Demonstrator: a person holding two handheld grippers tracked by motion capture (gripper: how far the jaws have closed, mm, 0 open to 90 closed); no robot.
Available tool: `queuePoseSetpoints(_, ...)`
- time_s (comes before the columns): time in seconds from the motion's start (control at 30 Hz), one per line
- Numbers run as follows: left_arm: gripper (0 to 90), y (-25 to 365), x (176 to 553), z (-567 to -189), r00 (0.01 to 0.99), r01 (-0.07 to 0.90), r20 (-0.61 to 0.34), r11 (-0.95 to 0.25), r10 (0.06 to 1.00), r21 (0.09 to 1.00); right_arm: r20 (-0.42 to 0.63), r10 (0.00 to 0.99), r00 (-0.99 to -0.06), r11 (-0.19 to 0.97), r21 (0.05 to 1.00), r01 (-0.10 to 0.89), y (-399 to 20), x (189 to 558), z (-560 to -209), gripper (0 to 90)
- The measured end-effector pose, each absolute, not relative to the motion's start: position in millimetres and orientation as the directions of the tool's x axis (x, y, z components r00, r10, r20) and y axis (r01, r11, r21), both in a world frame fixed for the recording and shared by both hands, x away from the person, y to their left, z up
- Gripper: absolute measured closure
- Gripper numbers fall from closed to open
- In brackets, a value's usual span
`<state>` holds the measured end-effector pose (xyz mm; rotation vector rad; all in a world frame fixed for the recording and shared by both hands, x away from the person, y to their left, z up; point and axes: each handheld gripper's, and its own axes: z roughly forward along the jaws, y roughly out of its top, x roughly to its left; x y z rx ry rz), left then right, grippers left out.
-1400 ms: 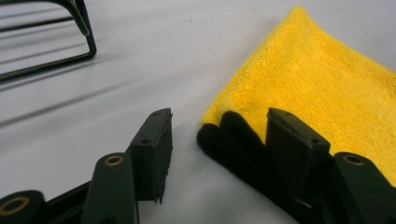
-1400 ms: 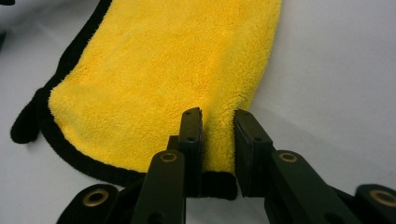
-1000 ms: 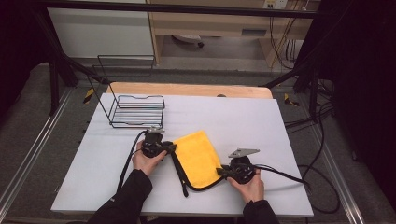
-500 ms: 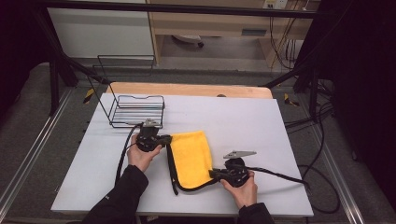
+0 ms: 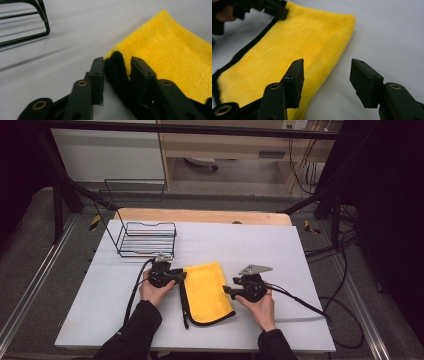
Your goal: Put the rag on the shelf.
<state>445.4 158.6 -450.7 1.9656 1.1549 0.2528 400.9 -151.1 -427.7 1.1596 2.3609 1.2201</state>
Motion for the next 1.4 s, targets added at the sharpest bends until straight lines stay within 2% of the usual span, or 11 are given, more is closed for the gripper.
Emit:
queuePoseSetpoints(0.1, 54.7, 157, 446, -454, 0.564, 0.627, -0.210, -0.249, 0.799, 0.738, 0.155, 0.737, -0.658, 0.326, 0.771, 0.548, -144, 426, -432, 47.0)
queuePoseSetpoints(0.2, 54.2, 158, 446, -455, 0.564, 0.627, -0.213, -0.246, 0.798, 0.739, 0.179, 0.738, -0.651, 0.305, 0.771, 0.559, -136, 448, -435, 50.4)
queuePoseSetpoints(0.43, 59.4, 157, 447, -454, 0.571, 0.630, -0.208, -0.262, 0.794, 0.731, 0.187, 0.749, -0.636, 0.315, 0.743, 0.590, -121, 478, -443, 64.1)
queuePoseSetpoints(0.5, 62.9, 156, 448, -454, 0.576, 0.625, -0.207, -0.263, 0.791, 0.735, 0.179, 0.750, -0.637, 0.328, 0.736, 0.592, -120, 481, -446, 67.4)
queuePoseSetpoints(0.8, 65.2, 156, 449, -454, 0.573, 0.628, -0.214, -0.256, 0.791, 0.734, 0.193, 0.739, -0.646, 0.342, 0.718, 0.606, -119, 483, -451, 75.6)
queuePoseSetpoints(1.03, 74.8, 154, 448, -454, 0.568, 0.621, -0.214, -0.244, 0.794, 0.745, 0.225, 0.738, -0.636, 0.329, 0.703, 0.631, -119, 484, -450, 83.2)
queuePoseSetpoints(1.2, 78.2, 154, 448, -453, 0.573, 0.618, -0.217, -0.243, 0.790, 0.748, 0.237, 0.749, -0.619, 0.307, 0.704, 0.640, -120, 483, -447, 85.0)
queuePoseSetpoints(1.4, 79.2, 157, 442, -443, 0.589, 0.582, -0.212, -0.227, 0.780, 0.781, 0.227, 0.743, -0.630, 0.281, 0.747, 0.602, -123, 475, -434, 85.1)
